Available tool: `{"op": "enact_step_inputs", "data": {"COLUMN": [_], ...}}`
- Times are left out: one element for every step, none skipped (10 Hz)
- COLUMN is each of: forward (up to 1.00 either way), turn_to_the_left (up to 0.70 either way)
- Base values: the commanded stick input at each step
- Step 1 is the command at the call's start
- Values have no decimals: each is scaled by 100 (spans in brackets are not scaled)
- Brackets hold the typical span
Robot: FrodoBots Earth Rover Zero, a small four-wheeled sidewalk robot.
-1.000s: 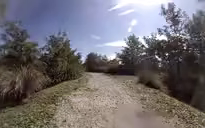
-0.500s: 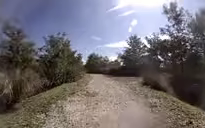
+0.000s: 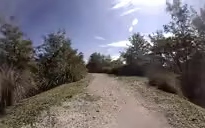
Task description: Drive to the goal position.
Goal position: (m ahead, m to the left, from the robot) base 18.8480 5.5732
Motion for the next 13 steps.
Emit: {"op": "enact_step_inputs", "data": {"forward": [70,70,70,70,70,70,70,70,70,70,70,70,70], "turn_to_the_left": [0,0,0,-13,-27,-27,-12,0,0,0,0,0,-3]}}
